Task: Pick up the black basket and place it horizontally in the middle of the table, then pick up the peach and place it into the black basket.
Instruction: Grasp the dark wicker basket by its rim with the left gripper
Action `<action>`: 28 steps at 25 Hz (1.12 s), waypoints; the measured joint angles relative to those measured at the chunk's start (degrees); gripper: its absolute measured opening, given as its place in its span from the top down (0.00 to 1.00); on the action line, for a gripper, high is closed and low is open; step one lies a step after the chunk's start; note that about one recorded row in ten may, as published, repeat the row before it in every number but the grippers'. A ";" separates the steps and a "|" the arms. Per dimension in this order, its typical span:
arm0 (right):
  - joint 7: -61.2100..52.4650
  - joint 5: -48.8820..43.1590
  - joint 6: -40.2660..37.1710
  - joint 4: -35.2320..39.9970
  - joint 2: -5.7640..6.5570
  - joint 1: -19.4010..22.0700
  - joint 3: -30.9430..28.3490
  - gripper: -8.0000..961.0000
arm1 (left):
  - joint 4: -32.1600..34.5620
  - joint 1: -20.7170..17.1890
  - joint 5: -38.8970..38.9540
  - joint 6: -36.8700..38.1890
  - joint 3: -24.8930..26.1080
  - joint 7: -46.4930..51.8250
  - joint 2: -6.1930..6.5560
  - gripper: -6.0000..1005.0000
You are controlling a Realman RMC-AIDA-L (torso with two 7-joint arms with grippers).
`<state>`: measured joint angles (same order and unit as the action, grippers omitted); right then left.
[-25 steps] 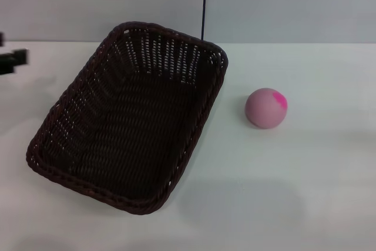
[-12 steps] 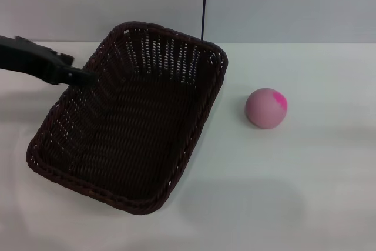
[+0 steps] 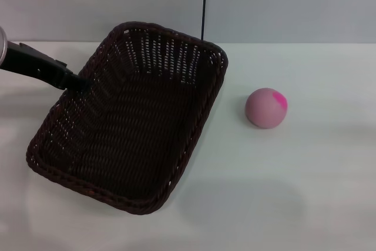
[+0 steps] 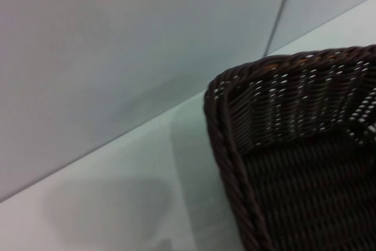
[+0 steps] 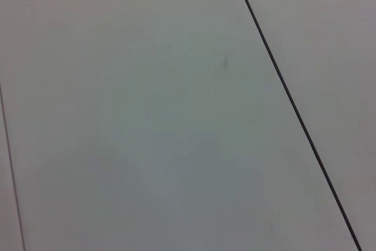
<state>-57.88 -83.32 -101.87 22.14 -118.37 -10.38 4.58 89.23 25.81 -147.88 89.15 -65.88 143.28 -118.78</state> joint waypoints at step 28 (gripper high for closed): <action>0.22 -0.09 1.46 -0.52 -0.31 -0.52 0.43 0.26 | -12.28 7.19 -3.75 -3.48 -9.84 0.30 -0.05 0.36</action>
<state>-57.66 -83.41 -100.41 21.63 -118.67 -10.90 5.01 76.95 33.00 -151.63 85.67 -75.72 143.58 -118.83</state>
